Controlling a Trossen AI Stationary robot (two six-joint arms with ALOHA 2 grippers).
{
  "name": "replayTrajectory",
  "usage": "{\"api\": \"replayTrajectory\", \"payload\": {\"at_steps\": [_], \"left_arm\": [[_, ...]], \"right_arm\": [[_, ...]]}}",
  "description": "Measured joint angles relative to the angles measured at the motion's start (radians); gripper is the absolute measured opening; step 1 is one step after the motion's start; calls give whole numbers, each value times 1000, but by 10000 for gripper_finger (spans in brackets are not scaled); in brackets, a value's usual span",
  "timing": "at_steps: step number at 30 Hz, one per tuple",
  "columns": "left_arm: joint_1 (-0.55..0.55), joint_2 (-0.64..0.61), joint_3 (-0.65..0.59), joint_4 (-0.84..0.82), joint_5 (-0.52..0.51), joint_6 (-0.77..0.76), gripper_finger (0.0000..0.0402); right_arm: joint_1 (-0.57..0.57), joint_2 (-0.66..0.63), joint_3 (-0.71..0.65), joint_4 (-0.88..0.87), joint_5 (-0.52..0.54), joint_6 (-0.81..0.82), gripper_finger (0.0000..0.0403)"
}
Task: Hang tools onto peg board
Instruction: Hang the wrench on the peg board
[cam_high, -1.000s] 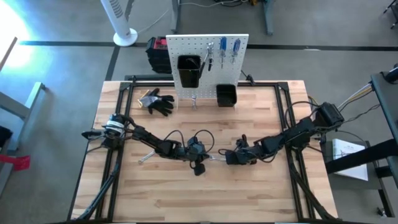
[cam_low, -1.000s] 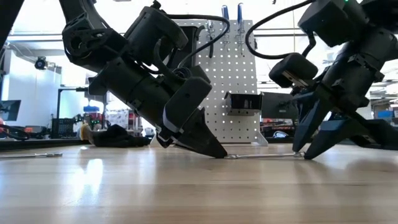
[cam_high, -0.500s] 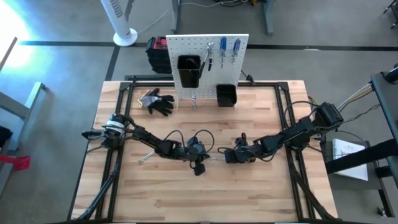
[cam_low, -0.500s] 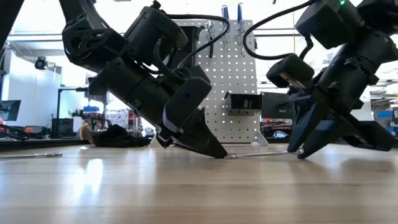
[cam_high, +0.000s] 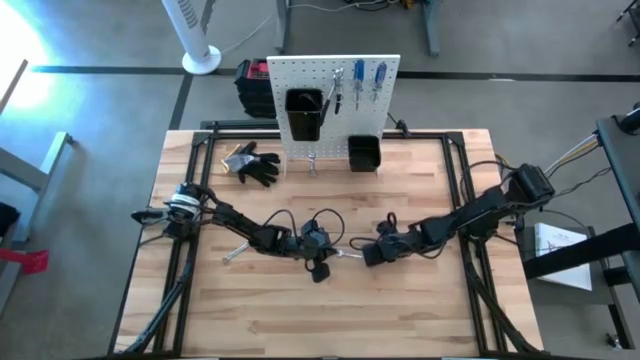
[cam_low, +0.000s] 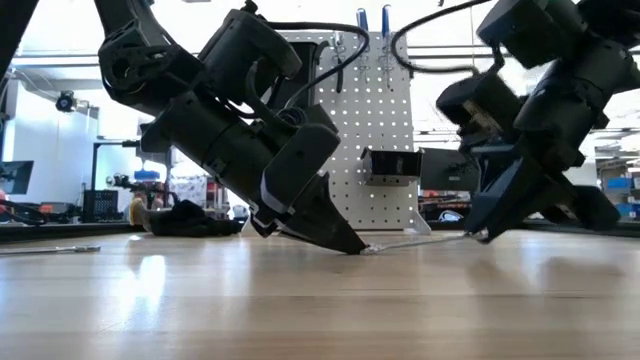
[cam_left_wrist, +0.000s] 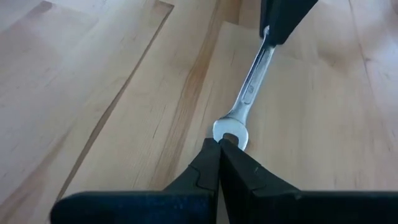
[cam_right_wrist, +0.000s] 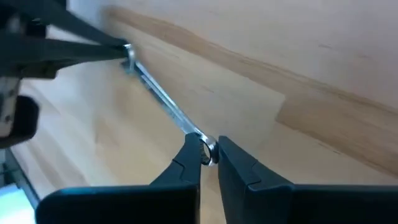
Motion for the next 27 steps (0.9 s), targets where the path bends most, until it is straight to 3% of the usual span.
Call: {"api": "replayTrajectory", "payload": {"at_steps": [6, 13, 18, 22, 27], "left_arm": [[0, -32, -3, -32, 6, 44, 1], [1, -158, -47, -147, 30, 85, 1], [8, -248, -77, -210, -24, 197, 5], [27, -291, -68, -170, 1, 310, 41], [80, -294, 1, -154, 232, 326, 134]], "right_arm": [[-1, -75, 6, -68, 15, -127, 6], [-1, -170, 7, -154, 23, -289, 0], [0, -233, 7, -192, 9, -438, 0], [-6, -294, 7, -195, -14, -574, 0], [-25, -314, 67, -380, -11, -682, 0]]}}
